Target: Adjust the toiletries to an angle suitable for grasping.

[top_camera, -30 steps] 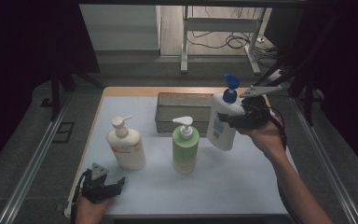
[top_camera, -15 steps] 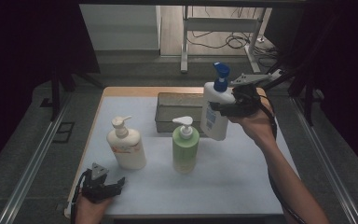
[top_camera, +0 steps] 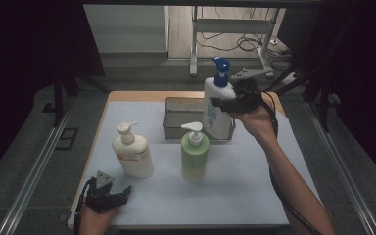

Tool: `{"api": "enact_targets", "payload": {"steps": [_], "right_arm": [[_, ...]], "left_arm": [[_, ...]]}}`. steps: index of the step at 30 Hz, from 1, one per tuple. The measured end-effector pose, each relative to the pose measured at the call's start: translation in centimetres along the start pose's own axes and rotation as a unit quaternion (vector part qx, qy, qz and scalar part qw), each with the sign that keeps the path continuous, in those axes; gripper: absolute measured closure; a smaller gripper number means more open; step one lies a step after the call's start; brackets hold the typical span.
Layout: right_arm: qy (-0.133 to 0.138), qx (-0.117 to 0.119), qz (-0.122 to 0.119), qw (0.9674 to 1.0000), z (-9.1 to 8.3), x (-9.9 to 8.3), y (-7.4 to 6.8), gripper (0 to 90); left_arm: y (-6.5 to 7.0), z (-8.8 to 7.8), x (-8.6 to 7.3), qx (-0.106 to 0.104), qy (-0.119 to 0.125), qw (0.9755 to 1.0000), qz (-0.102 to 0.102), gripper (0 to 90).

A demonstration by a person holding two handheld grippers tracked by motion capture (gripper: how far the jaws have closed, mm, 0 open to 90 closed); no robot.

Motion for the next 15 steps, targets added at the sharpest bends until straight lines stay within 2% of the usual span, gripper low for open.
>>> {"api": "enact_targets", "payload": {"steps": [15], "right_arm": [[0.009,-0.008,0.007,0.9999,2.9,1.7,0.5,40.7]], "left_arm": [[0.0,0.0,0.0,-0.001,0.000,1.0000,-0.001,17.2]]}}
Point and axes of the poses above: each handheld gripper's, and its own axes: z roughly forward along the jaws, x roughly out of its top, y roughly to its right, the point moved 3 cm from there along z, roughly forward along the jaws, and after that the axes turned 15 degrees about -z, right-handed, at the moved point
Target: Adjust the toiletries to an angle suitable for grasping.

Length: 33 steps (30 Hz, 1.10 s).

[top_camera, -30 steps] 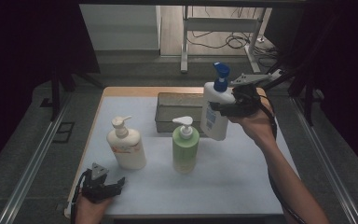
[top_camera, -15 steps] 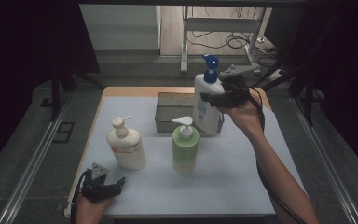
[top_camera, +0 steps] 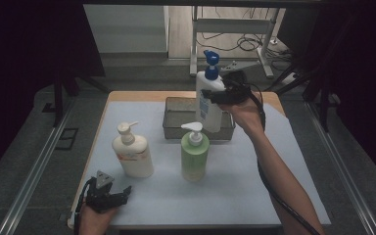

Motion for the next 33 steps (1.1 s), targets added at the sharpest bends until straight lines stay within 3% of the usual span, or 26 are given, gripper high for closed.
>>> {"api": "enact_targets", "payload": {"steps": [33], "right_arm": [[0.011,-0.005,-0.005,0.9999,6.9,2.3,-1.0,40.8]], "left_arm": [[0.0,0.0,0.0,0.000,-0.002,1.0000,0.001,17.0]]}}
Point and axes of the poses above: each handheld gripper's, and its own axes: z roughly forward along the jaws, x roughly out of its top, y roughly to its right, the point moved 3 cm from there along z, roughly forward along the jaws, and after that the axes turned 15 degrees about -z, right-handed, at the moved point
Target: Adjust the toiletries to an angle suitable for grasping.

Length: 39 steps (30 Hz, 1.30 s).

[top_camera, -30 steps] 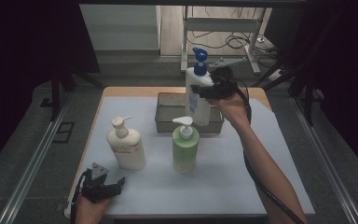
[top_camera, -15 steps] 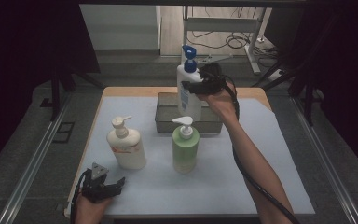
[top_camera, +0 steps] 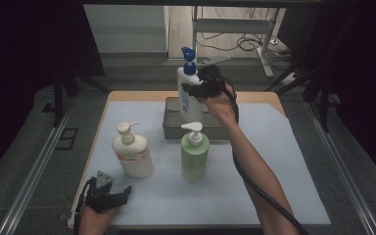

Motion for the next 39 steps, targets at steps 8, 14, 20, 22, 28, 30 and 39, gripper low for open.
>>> {"api": "enact_targets", "payload": {"steps": [8,14,20,22,28,30,39], "right_arm": [[-0.003,0.003,0.000,1.0000,1.4,-0.4,-0.5,40.8],[-0.010,0.009,-0.003,0.9999,2.0,-1.0,-0.9,40.8],[-0.015,0.018,0.004,0.9997,2.0,-1.8,-1.2,40.7],[-0.017,0.020,0.003,0.9997,2.0,-2.2,-1.2,40.8],[-0.024,0.025,0.007,0.9994,1.9,-3.1,-1.3,40.7],[-0.026,0.026,0.004,0.9993,2.0,-3.4,-1.4,40.7],[-0.038,0.034,-0.004,0.9987,2.5,-4.7,-2.2,40.7]], "left_arm": [[0.0,0.0,0.0,0.000,0.000,1.0000,0.000,17.0],[0.0,0.0,0.0,0.000,-0.001,1.0000,-0.002,17.0],[0.0,0.0,0.0,0.000,-0.002,1.0000,-0.002,17.0],[0.0,0.0,0.0,0.000,-0.002,1.0000,-0.001,17.0],[0.0,0.0,0.0,0.000,-0.001,1.0000,-0.001,17.0],[0.0,0.0,0.0,0.000,-0.001,1.0000,-0.001,17.0],[0.0,0.0,0.0,0.000,-0.001,1.0000,-0.002,17.0]]}}
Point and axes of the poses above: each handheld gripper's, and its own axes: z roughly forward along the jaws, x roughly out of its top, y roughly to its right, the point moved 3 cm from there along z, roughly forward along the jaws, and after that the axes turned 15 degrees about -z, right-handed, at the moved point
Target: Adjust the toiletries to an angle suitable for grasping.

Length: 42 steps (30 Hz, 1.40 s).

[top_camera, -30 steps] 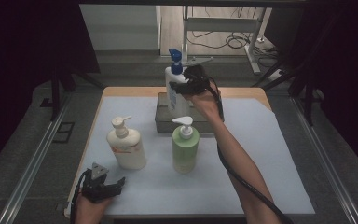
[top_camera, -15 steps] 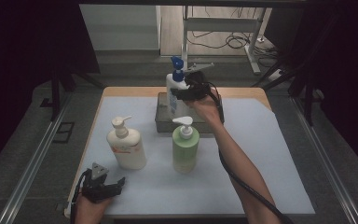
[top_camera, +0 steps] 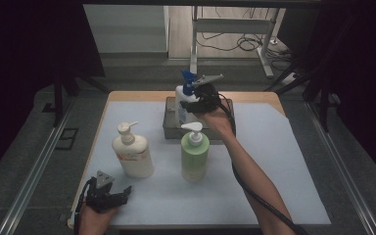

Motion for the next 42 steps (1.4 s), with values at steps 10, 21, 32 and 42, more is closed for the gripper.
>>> {"api": "enact_targets", "payload": {"steps": [10,21,32,42], "right_arm": [[-0.005,0.008,-0.004,0.9999,0.1,-0.4,-0.2,40.3],[-0.004,0.022,-0.009,0.9997,0.7,-0.5,-0.1,39.6],[0.002,0.030,-0.010,0.9995,-0.1,-1.0,0.3,37.9],[0.010,0.041,-0.003,0.9991,-1.7,-1.8,0.3,37.6]], "left_arm": [[0.0,0.0,0.0,0.000,0.000,1.0000,0.000,17.0],[0.0,0.0,0.0,0.000,0.000,1.0000,0.000,17.0],[0.0,0.0,0.0,0.000,0.000,1.0000,0.000,17.0],[0.0,0.0,0.0,0.001,0.001,1.0000,0.000,17.0]]}}
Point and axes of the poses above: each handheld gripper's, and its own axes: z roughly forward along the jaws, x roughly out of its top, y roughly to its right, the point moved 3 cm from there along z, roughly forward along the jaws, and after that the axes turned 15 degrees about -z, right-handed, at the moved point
